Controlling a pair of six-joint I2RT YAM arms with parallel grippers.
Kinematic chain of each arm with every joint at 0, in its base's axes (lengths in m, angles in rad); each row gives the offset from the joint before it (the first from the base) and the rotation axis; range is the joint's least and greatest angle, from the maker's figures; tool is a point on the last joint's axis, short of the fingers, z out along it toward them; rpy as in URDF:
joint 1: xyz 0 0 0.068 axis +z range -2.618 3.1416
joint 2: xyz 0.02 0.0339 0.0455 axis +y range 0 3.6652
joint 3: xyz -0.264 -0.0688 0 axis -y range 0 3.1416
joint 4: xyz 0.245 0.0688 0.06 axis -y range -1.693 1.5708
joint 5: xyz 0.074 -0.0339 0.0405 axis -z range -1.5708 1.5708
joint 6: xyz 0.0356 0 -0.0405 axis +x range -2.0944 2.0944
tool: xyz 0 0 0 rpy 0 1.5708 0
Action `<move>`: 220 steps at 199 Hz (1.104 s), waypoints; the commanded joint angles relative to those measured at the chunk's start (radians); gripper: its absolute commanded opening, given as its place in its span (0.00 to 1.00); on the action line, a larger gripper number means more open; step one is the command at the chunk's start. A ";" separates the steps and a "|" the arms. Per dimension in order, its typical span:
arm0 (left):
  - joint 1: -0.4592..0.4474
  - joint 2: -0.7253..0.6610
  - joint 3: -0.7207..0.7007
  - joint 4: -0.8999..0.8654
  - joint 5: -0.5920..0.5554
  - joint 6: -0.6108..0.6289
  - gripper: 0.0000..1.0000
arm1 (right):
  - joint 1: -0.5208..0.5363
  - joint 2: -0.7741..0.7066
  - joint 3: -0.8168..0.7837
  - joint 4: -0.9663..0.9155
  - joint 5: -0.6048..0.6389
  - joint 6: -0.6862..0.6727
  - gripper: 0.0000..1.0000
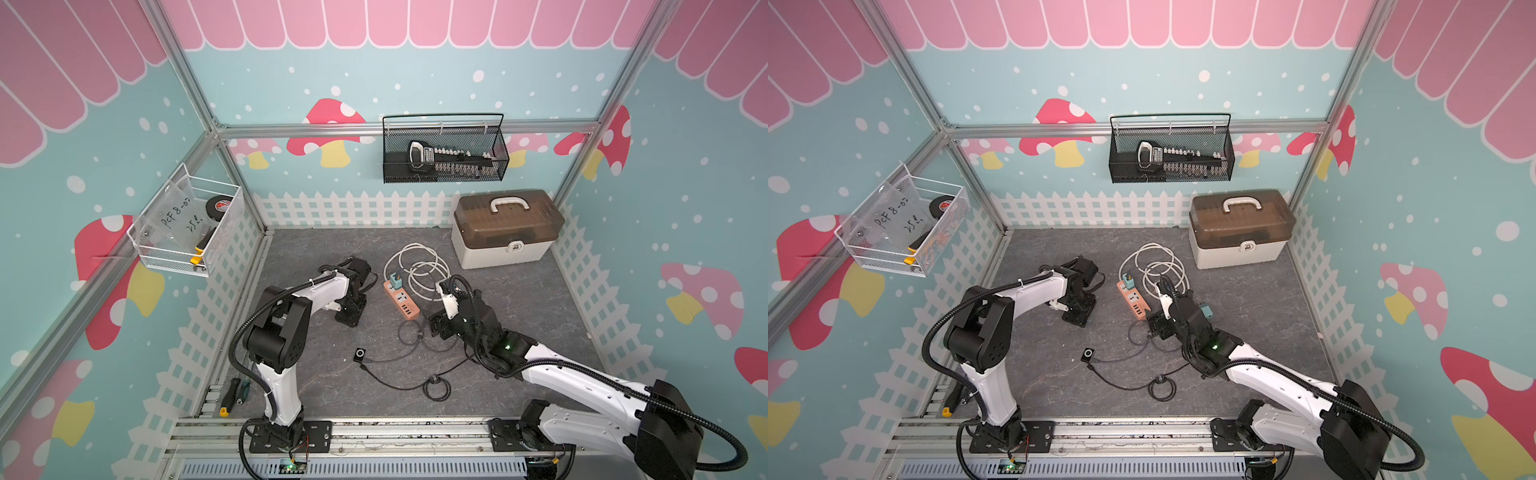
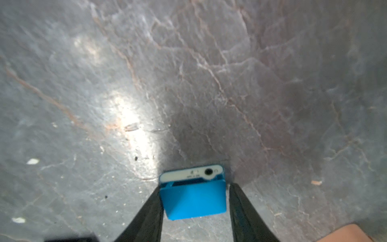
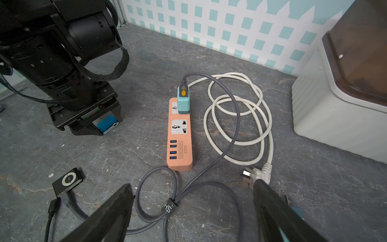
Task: Charge mp3
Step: Pick up the MP3 player from the center of the board.
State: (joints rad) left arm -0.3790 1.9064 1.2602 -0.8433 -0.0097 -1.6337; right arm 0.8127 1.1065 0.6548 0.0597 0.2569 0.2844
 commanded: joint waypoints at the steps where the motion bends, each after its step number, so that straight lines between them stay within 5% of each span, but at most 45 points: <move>1: 0.005 0.037 -0.006 0.009 0.007 0.006 0.48 | 0.008 0.008 0.013 0.002 -0.007 -0.016 0.87; 73: 0.006 0.036 -0.023 0.008 0.016 0.049 0.37 | 0.008 0.017 0.015 -0.001 -0.016 -0.015 0.86; 108: 0.006 0.035 -0.027 0.010 0.020 0.075 0.20 | 0.009 0.042 0.025 -0.004 -0.044 -0.014 0.86; 124: 0.005 0.031 -0.030 0.022 0.029 0.091 0.00 | 0.010 0.063 0.035 -0.003 -0.083 -0.017 0.86; 220: 0.003 -0.121 -0.106 0.097 0.122 0.233 0.00 | 0.134 0.278 0.139 -0.025 -0.239 -0.056 0.80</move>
State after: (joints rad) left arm -0.3725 1.8507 1.1912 -0.7631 0.0769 -1.4494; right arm 0.9173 1.3449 0.7525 0.0471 0.0612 0.2470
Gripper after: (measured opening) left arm 0.369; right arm 0.817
